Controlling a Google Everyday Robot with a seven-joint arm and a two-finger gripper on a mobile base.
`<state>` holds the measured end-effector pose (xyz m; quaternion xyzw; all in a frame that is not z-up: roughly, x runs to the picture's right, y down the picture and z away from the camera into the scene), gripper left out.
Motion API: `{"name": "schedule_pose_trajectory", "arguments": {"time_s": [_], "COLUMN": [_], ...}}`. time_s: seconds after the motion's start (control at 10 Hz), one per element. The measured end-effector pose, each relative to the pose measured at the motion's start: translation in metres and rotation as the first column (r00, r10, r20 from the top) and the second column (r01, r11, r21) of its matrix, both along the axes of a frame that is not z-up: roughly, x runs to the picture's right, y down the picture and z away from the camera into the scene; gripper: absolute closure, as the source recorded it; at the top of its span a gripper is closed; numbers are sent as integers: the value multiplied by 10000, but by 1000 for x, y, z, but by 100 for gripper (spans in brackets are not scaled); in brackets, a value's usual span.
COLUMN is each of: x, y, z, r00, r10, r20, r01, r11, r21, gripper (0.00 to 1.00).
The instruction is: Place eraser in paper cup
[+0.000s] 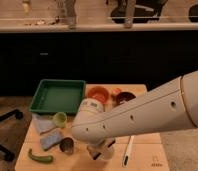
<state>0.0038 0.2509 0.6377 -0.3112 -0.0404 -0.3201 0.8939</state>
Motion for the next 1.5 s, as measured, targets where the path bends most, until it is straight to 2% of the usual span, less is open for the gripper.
{"name": "schedule_pose_trajectory", "arguments": {"time_s": [0.3,0.6,1.5], "x": [5,11,16], "y": [17,25,24], "z": [-5,-5,9], "r00": [9999,9994,9981], "r10": [155,326,441], "r20": [39,144,434], "r01": [-155,-328,-443], "r11": [9999,9994,9990], "r21": [53,119,29], "gripper": [100,100,100]}}
